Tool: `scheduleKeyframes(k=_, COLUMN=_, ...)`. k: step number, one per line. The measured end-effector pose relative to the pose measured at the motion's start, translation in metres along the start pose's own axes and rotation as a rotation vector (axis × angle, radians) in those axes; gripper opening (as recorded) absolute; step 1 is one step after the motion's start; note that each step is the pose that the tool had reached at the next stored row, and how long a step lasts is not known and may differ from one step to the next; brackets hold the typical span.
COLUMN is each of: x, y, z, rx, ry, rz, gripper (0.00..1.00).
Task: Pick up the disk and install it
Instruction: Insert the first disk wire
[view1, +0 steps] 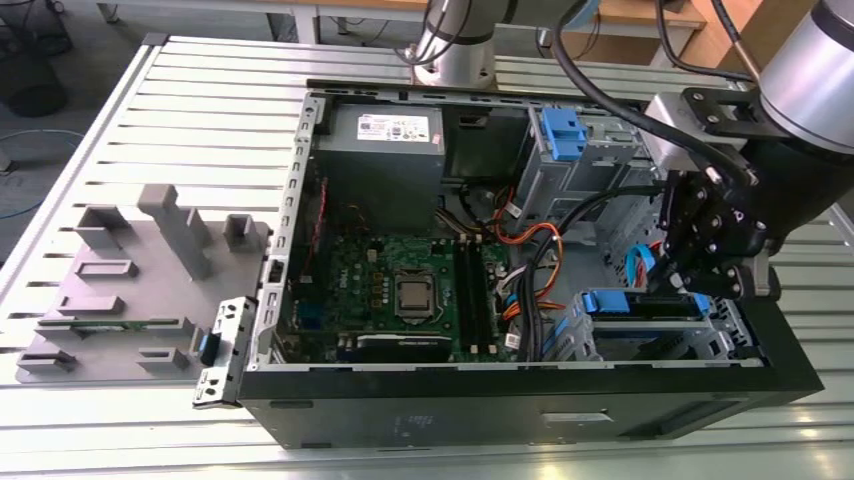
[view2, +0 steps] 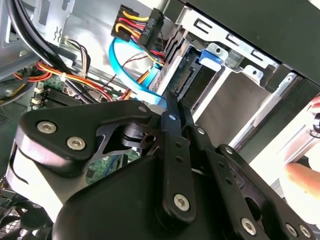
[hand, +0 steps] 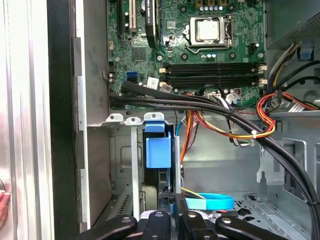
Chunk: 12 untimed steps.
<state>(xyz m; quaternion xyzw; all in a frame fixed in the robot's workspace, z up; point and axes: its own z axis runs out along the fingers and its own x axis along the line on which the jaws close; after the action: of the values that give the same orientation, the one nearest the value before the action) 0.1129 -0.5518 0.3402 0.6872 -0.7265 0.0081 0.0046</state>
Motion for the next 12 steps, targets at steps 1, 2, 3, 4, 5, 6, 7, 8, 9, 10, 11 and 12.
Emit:
scheduleKeyframes(k=1, x=0.0007, y=-0.0001, z=0.0007, rx=-0.0002, ry=0.0000, rz=0.000, gripper=0.16)
scheduleKeyframes(k=2, x=0.0012, y=-0.0001, z=0.0014, rx=-0.0004, ry=-0.0002, rz=0.000, gripper=0.16)
scheduleKeyframes(k=3, x=0.0014, y=-0.0001, z=0.0019, rx=-0.0006, ry=-0.0003, rz=0.000, gripper=0.16)
scheduleKeyframes(k=4, x=0.0015, y=-0.0001, z=0.0021, rx=-0.0006, ry=0.0000, rz=0.000, gripper=0.16)
scheduleKeyframes(k=5, x=0.0015, y=-0.0001, z=0.0022, rx=-0.0007, ry=0.0002, rz=0.000, gripper=0.16)
scheduleKeyframes(k=6, x=0.0015, y=-0.0002, z=0.0023, rx=-0.0008, ry=0.0003, rz=0.000, gripper=0.16)
scheduleKeyframes(k=7, x=0.0017, y=-0.0002, z=0.0024, rx=-0.0009, ry=0.0001, rz=0.000, gripper=0.16)
scheduleKeyframes(k=8, x=0.0020, y=-0.0002, z=0.0026, rx=-0.0010, ry=-0.0002, rz=0.000, gripper=0.16)
scheduleKeyframes(k=9, x=0.0023, y=-0.0003, z=0.0025, rx=-0.0012, ry=0.0000, rz=0.000, gripper=0.16)
scheduleKeyframes(k=10, x=0.0024, y=-0.0003, z=0.0026, rx=-0.0013, ry=0.0001, rz=0.000, gripper=0.16)
scheduleKeyframes(k=11, x=0.0024, y=-0.0003, z=0.0026, rx=-0.0014, ry=0.0000, rz=0.000, gripper=0.16)
scheduleKeyframes(k=12, x=0.0025, y=-0.0003, z=0.0028, rx=-0.0015, ry=0.0000, rz=0.000, gripper=0.16)
